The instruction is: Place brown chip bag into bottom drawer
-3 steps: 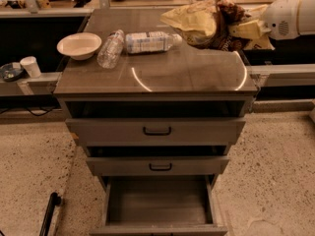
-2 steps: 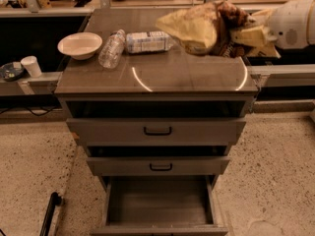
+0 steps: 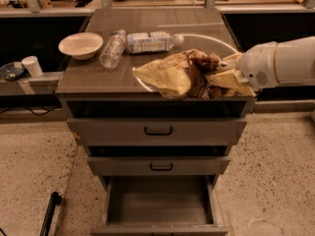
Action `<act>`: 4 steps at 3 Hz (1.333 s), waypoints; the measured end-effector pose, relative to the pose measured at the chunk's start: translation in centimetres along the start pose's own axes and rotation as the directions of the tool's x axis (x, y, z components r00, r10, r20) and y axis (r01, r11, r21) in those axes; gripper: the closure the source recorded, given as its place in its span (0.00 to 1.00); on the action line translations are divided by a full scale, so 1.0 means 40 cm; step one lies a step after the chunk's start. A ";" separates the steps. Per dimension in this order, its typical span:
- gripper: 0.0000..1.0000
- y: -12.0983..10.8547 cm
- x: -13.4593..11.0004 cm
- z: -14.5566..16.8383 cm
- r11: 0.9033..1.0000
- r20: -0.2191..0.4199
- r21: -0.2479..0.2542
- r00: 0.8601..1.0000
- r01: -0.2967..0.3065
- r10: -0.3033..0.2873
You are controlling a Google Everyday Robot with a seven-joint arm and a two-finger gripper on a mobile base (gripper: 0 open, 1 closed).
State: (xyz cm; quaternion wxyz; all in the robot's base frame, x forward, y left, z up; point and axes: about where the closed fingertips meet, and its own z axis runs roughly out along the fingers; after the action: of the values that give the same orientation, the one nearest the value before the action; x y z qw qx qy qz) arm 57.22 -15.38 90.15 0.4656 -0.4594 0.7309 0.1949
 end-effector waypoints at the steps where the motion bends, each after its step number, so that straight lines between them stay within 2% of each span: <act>1: 1.00 0.007 0.001 0.001 1.000 -0.002 -0.002 1.000 0.002 -0.002; 2: 1.00 0.087 0.010 0.006 0.999 -0.024 -0.026 0.999 0.029 -0.029; 3: 1.00 0.271 0.047 0.018 0.997 -0.073 -0.068 0.996 0.041 -0.046; 4: 1.00 0.410 0.151 0.072 0.992 -0.114 -0.121 0.993 -0.032 0.018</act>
Offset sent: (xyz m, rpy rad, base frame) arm -0.0613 0.0311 -0.0202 -0.0663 0.0092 0.0610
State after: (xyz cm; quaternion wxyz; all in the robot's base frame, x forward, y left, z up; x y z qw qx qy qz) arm 43.79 -8.06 81.19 0.3921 -0.4883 0.7482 0.2192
